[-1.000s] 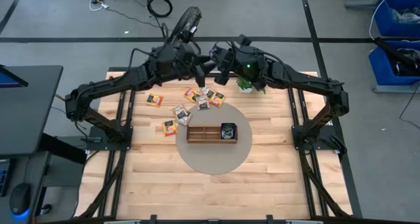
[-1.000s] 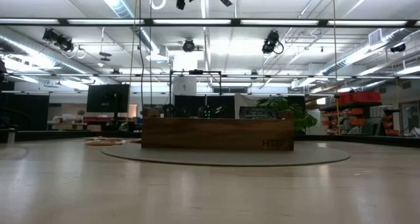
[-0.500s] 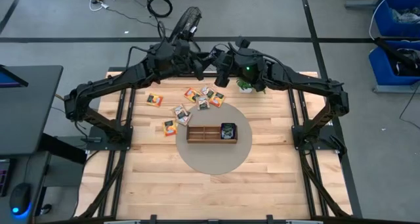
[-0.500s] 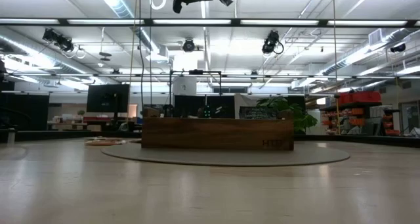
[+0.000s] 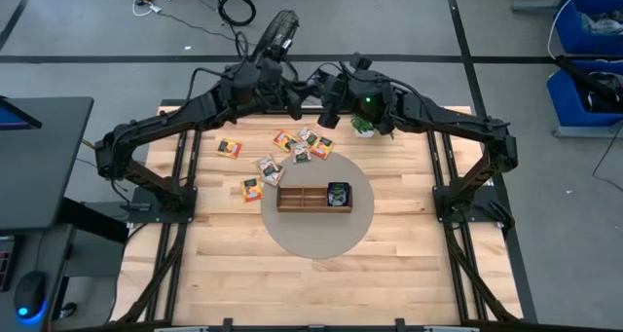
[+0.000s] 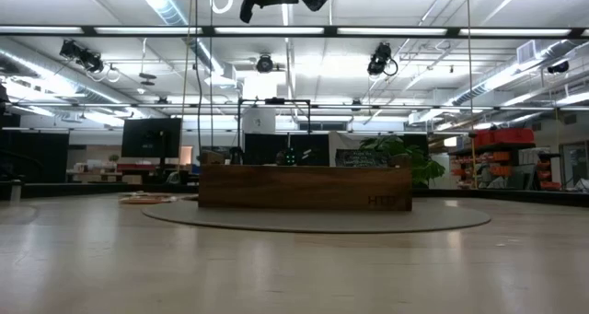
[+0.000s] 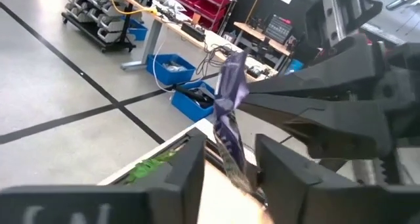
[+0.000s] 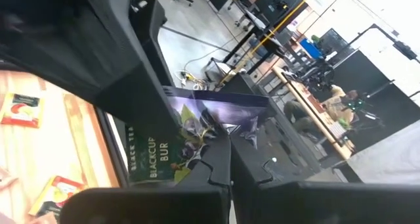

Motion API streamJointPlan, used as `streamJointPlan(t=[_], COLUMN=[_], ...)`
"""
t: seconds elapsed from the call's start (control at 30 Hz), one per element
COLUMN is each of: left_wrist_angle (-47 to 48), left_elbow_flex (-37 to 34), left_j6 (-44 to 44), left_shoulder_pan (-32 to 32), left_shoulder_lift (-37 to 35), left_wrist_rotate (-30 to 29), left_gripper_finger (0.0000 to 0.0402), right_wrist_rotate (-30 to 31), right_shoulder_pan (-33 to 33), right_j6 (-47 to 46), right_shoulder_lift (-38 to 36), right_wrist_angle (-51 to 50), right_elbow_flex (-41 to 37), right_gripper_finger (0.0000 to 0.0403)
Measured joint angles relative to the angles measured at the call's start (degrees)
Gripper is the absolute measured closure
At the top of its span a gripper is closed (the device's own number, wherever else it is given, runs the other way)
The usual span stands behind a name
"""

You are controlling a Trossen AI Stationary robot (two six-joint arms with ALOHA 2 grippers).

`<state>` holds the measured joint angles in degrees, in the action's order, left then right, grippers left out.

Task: Pick & Place Tea
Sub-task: Put the blue tea bag into the right section of the wooden organizer

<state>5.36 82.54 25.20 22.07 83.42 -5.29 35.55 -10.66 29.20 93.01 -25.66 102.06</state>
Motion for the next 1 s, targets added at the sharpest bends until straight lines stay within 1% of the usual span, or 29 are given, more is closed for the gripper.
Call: streamJointPlan(t=[0.2, 0.23, 0.4, 0.5, 0.6, 0.7, 0.8, 0.9, 1.0], left_wrist_angle=[0.34, 0.48, 1.71, 3.88, 7.09, 10.59, 16.54, 22.56, 30.12], left_elbow_flex=[0.00, -0.02, 0.00, 0.00, 0.00, -0.02, -0.02, 0.07, -0.06], left_j6=[-1.66, -2.04, -3.15, -4.52, -5.78, -7.66, -8.20, -7.81, -8.11], left_shoulder_pan=[-0.01, 0.01, -0.01, 0.18, 0.60, 1.50, 3.44, 5.01, 5.70], left_shoulder_lift=[0.00, 0.00, 0.00, -0.33, -0.99, -1.89, -2.88, -2.97, -3.10], left_wrist_rotate=[0.01, 0.01, 0.04, 0.89, 2.05, 4.24, 10.52, 18.00, 22.44], left_gripper_finger=[0.0380, 0.0390, 0.0397, 0.0398, 0.0399, 0.0399, 0.0400, 0.0400, 0.0400], right_wrist_rotate=[-0.48, -0.49, -0.69, -1.27, -3.29, -4.99, -6.69, -11.46, -21.00], right_shoulder_pan=[-0.02, -0.02, 0.00, 0.00, 0.04, 0.00, -0.03, -0.02, -0.38], right_j6=[-0.22, -0.22, -0.19, -0.03, -0.94, -2.76, -3.48, -5.80, -11.59], right_shoulder_lift=[0.00, 0.00, 0.00, 0.00, -0.52, -1.68, -2.88, -4.47, -5.81], right_wrist_angle=[-0.04, -0.04, -1.13, -2.99, -5.39, -6.41, -8.20, -11.81, -16.51], right_elbow_flex=[0.00, 0.00, 0.00, 0.00, 0.00, 0.07, 0.10, 0.11, 0.11], right_gripper_finger=[0.0403, 0.0403, 0.0402, 0.0389, 0.0358, 0.0315, 0.0269, 0.0228, 0.0201])
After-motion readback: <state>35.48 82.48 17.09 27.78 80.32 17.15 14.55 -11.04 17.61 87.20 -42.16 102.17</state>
